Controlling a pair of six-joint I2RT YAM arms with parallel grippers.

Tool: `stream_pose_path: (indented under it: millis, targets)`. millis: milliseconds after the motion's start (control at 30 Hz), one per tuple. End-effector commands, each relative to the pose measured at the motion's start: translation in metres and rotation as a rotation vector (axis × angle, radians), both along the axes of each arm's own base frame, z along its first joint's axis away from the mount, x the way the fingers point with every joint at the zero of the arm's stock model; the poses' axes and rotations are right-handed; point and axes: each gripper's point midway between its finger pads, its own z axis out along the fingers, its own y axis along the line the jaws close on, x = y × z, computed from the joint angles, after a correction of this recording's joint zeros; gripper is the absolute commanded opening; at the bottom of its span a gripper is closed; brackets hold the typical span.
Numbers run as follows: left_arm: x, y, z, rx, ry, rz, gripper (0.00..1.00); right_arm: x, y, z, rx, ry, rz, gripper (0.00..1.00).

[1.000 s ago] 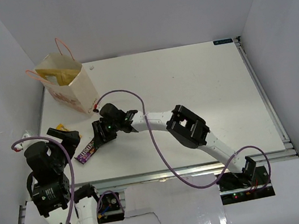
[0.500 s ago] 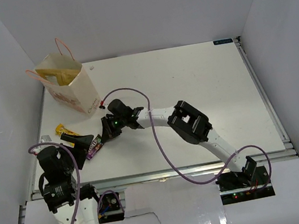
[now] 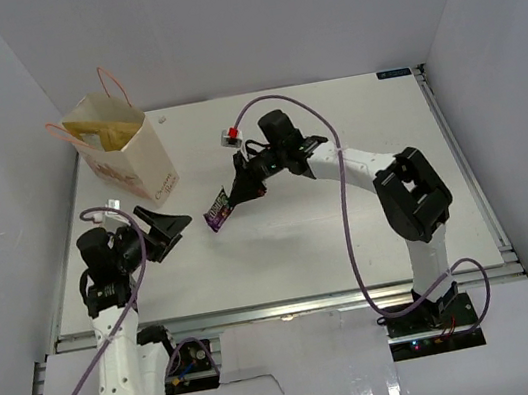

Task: Place the snacks into the paper bag

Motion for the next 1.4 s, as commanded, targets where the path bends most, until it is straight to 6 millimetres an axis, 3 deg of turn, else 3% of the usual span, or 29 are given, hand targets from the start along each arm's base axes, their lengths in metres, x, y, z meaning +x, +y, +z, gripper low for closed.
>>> stream_pose_path:
  millis: [0,33,100,133,167,200,333,467,600,733,1000,1233,1367]
  targets:
    - [0.011,-0.030,0.032,0.048,-0.268,-0.205,0.91,-0.025,-0.033,-0.002,0.002,-0.193,0.161,0.08]
    - [0.014,-0.050,0.023,0.052,-0.256,-0.273,0.92,-0.030,-0.042,0.003,-0.013,-0.198,0.167,0.08]
    - [0.020,-0.074,0.033,0.090,-0.330,-0.368,0.91,-0.032,-0.052,0.002,-0.019,-0.255,0.181,0.08]
    - [0.023,-0.090,0.021,0.139,-0.335,-0.447,0.92,-0.034,-0.057,0.011,-0.010,-0.279,0.180,0.08]
    - [0.027,-0.096,0.022,0.169,-0.365,-0.487,0.92,-0.038,-0.063,0.011,-0.020,-0.272,0.184,0.08]
    - [0.033,-0.101,0.033,0.199,-0.414,-0.516,0.92,-0.039,-0.067,0.009,-0.023,-0.304,0.194,0.08]
    - [0.041,-0.106,0.040,0.340,-0.591,-0.637,0.93,-0.042,-0.090,0.019,-0.031,-0.398,0.212,0.08]
    - [0.031,-0.114,0.036,0.357,-0.680,-0.786,0.93,-0.062,-0.112,0.019,-0.044,-0.440,0.296,0.08]
    - [0.014,-0.133,0.026,0.276,-0.695,-0.937,0.91,-0.073,-0.116,0.034,0.001,-0.498,0.337,0.08]
    - [0.000,-0.156,0.021,0.243,-0.707,-1.030,0.91,-0.071,-0.114,0.041,0.013,-0.503,0.330,0.08]
    - [-0.005,-0.181,0.005,0.232,-0.664,-1.079,0.90,-0.065,-0.108,0.052,0.032,-0.505,0.312,0.08]
    - [-0.016,-0.193,-0.005,0.197,-0.599,-1.133,0.68,-0.056,-0.101,0.058,0.040,-0.499,0.295,0.08]
    - [-0.016,-0.192,-0.011,0.197,-0.560,-1.138,0.39,-0.053,-0.099,0.060,0.037,-0.504,0.287,0.08]
